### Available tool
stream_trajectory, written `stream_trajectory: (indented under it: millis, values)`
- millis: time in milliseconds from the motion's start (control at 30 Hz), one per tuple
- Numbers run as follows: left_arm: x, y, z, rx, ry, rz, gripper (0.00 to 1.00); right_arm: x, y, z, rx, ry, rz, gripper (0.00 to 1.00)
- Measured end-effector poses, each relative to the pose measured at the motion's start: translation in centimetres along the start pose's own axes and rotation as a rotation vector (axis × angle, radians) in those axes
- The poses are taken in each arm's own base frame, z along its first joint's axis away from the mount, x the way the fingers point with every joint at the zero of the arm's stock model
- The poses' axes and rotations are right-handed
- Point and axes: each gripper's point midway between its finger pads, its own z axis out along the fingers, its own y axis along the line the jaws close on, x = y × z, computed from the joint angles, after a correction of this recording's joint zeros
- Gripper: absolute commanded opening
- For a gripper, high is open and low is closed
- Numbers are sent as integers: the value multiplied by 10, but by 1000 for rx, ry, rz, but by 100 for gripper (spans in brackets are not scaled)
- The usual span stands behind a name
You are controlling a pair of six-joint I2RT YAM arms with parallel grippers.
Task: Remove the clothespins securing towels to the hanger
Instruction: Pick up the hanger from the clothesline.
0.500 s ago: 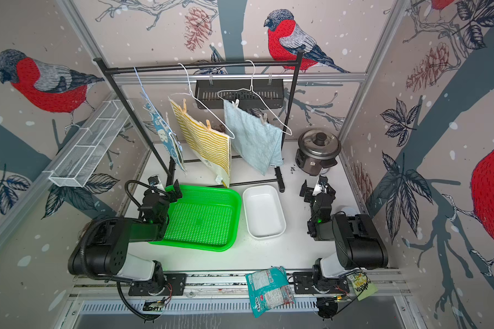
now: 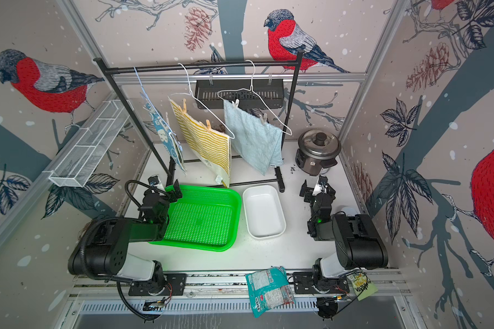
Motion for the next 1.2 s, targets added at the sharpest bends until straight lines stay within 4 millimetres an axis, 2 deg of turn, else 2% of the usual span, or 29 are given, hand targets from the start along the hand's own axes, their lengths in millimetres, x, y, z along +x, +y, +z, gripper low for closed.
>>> stream_trajectory:
  millis: [1033,1200]
  values:
    - [1,0,1,-13,7,21,98,0,0,0,0,0,0,100]
    - [0,1,0,-17,9,21,95,-3,-4,-1,4,-5,5,99]
